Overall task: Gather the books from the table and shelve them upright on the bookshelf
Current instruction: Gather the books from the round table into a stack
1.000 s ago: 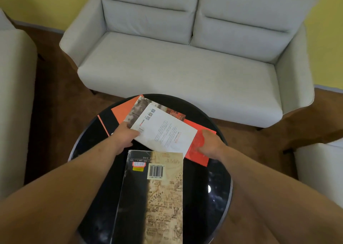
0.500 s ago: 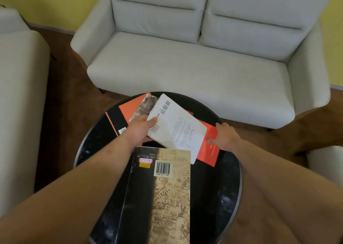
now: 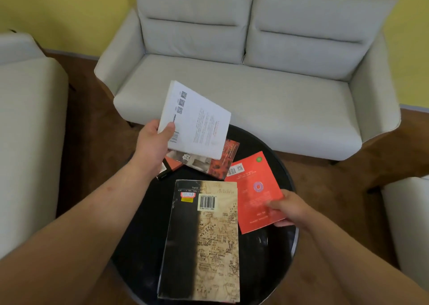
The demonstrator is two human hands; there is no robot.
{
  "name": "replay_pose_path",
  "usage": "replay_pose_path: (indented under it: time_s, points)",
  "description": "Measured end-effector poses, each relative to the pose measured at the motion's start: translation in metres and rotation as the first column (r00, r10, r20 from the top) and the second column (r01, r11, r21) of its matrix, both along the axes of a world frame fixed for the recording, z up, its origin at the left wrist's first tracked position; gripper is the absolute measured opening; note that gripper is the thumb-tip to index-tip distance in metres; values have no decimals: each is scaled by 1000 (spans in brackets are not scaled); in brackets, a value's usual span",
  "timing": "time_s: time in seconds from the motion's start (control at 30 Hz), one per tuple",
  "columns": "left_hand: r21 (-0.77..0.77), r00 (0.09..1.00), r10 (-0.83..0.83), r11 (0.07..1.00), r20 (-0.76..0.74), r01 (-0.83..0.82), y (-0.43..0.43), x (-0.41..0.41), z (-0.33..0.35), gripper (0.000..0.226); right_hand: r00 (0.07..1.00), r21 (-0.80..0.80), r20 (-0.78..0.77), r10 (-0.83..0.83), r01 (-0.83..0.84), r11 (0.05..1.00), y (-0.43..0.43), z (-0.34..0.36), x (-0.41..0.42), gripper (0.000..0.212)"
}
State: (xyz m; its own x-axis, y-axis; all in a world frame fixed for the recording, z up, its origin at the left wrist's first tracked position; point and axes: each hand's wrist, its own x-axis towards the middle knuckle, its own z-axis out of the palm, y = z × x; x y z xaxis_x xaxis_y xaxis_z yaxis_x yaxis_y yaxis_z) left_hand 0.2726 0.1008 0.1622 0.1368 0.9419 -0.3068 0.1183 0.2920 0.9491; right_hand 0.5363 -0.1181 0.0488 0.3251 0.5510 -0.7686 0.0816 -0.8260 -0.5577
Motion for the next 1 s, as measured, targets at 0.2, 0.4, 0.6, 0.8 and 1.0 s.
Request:
replay_pose_path:
  time_s: [0.2,0.4,0.6,0.8,1.0]
  points:
    - [-41,969,95,995,229,-87,-38,-33,54,17,979,178,182,-97,64,982,-42,44,-35,16]
    - [-297,901,278,938,334,-179,-125,-69,61,28,939,330,268,-216,121,936,-92,100,-59,22]
    - [-406,957,240,900,160,-158,-213,-104,33,27,906,430,275,-322,184,884,-130,149,-91,17]
    - [-633,995,43,774,89,24,-254,-126,17,19,922,475,117,-369,275,836,-152,171,-127,20]
    - [-653,980,-150,730,133,201,-270,-125,18,17,910,447,-83,-407,399,801,-159,167,-149,25]
